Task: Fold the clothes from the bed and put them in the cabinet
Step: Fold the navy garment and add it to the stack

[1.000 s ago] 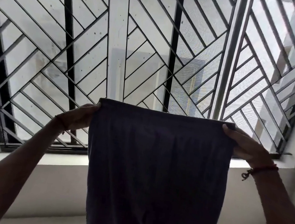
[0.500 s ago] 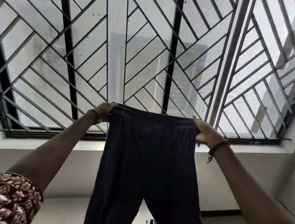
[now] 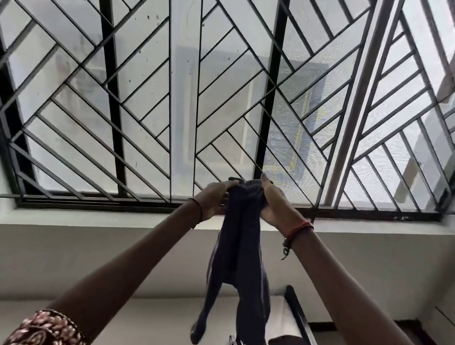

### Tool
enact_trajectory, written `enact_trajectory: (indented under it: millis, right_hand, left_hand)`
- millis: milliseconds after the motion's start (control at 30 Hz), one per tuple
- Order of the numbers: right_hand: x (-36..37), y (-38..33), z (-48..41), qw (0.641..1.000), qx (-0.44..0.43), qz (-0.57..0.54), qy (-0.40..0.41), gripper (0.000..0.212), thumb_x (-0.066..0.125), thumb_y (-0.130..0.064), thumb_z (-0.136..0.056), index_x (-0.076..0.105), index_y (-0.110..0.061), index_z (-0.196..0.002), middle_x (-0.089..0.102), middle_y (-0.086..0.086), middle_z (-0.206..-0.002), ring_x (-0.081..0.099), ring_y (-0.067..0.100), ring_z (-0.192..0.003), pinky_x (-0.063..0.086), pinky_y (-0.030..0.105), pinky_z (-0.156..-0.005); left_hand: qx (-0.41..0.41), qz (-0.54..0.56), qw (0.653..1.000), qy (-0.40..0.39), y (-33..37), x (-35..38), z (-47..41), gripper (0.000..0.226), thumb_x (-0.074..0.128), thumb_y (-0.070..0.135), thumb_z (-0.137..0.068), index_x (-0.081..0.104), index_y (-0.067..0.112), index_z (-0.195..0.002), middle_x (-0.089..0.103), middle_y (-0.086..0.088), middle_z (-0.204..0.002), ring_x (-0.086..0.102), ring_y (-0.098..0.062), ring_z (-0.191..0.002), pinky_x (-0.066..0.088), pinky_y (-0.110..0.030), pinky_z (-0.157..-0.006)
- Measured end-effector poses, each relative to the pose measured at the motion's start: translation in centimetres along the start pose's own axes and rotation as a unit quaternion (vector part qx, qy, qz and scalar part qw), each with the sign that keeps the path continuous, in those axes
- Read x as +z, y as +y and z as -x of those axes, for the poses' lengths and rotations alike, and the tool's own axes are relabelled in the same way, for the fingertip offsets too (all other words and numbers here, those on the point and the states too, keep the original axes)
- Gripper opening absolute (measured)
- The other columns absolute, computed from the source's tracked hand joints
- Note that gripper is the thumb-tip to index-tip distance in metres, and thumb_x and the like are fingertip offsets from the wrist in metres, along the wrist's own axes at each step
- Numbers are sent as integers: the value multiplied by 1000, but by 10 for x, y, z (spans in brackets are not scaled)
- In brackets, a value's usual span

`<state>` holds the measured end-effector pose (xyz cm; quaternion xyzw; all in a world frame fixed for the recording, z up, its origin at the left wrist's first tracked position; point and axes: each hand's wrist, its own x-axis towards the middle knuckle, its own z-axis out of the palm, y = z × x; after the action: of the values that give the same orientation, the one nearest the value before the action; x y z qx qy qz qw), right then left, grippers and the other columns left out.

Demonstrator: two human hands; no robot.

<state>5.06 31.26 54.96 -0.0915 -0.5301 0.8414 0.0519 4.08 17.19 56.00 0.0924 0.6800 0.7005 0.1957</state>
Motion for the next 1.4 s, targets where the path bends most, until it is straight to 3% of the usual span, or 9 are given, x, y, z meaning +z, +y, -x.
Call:
enact_trajectory:
  millis: [267,433,667,833,933,1067,1167,1300,1400]
  right_hand:
    - [-5,8,-7,998,-10,47,-27,44,41,-42,-99,65,-7,-87,72,6,-71,70,16,-65,57,30,-64]
    - [-12,10,4,984,-31,139,-110,41,78,-43,-69,67,-6,-85,72,10,-83,70,20,-71,58,31,-69]
    - [-25,-1,22,973,-51,133,-183,20,52,8,-86,65,3,-100,73,11,-83,71,18,-75,58,25,-72]
    - [-26,-5,31,992,21,90,-92,16,43,3,-70,56,-3,-78,60,9,-67,60,21,-58,54,28,-61]
    - [-25,2,38,990,49,96,-96,36,48,0,-57,55,-4,-93,55,14,-82,57,27,-70,53,34,-73]
    - [-23,4,49,985,57,92,-136,25,39,7,-74,60,2,-86,64,16,-77,65,25,-64,57,32,-68]
    - [-25,2,50,983,59,85,-154,27,36,7,-79,62,3,-84,67,16,-77,67,25,-67,59,31,-69]
    - [-32,4,49,978,65,111,-163,26,39,8,-79,63,3,-87,67,14,-78,67,23,-68,57,28,-69]
    - [-38,12,47,980,35,135,-140,28,40,15,-81,58,-2,-70,63,9,-64,65,17,-56,55,23,-56]
  left_hand:
    - [70,13,997,-6,-15,17,-4,16,55,19,-93,65,8,-88,64,1,-66,58,-6,-54,44,-15,-48]
    - [62,67,994,-53,-17,24,-2,40,35,33,-100,64,11,-87,67,-1,-69,62,-11,-64,51,-19,-57]
    - [37,138,982,-121,-23,4,-4,65,21,47,-101,55,-4,-122,66,-19,-105,64,-27,-95,51,-33,-91]
    - [163,-34,981,-96,-12,-4,-4,58,27,42,-102,56,-4,-122,72,-7,-92,68,-9,-82,52,-24,-80]
    - [375,-353,857,-33,-7,-26,-13,64,50,57,-82,57,11,-126,59,-9,-122,55,-14,-113,43,-35,-99]
    - [308,-655,682,-109,-4,-47,-13,108,72,70,-56,27,30,-145,33,3,-150,18,-11,-143,0,-43,-118]
    - [259,-660,694,-123,-10,-55,-13,105,79,58,-60,22,32,-145,50,8,-137,44,-14,-129,22,-37,-113]
    - [194,-631,735,-156,-9,-59,-2,69,74,35,-78,38,28,-137,62,8,-104,62,-15,-96,44,-16,-72]
    - [179,-638,729,-174,-10,-58,-3,45,57,43,-79,54,21,-118,64,4,-103,63,-15,-90,53,-30,-80]
